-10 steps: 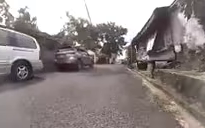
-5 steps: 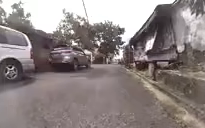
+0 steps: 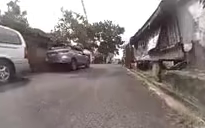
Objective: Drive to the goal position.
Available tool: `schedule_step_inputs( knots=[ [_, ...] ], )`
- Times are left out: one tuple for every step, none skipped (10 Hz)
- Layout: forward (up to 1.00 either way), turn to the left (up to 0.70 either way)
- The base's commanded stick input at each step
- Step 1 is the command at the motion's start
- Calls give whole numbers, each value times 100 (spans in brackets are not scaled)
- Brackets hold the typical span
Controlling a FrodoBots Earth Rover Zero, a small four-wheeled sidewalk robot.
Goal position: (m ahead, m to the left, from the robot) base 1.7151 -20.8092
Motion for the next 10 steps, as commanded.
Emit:
schedule_step_inputs(
  knots=[
    [70,0],
    [70,0],
    [70,0],
    [70,0],
    [70,0],
    [70,0],
    [70,-35],
    [70,0],
    [70,0],
    [70,0]
  ],
)
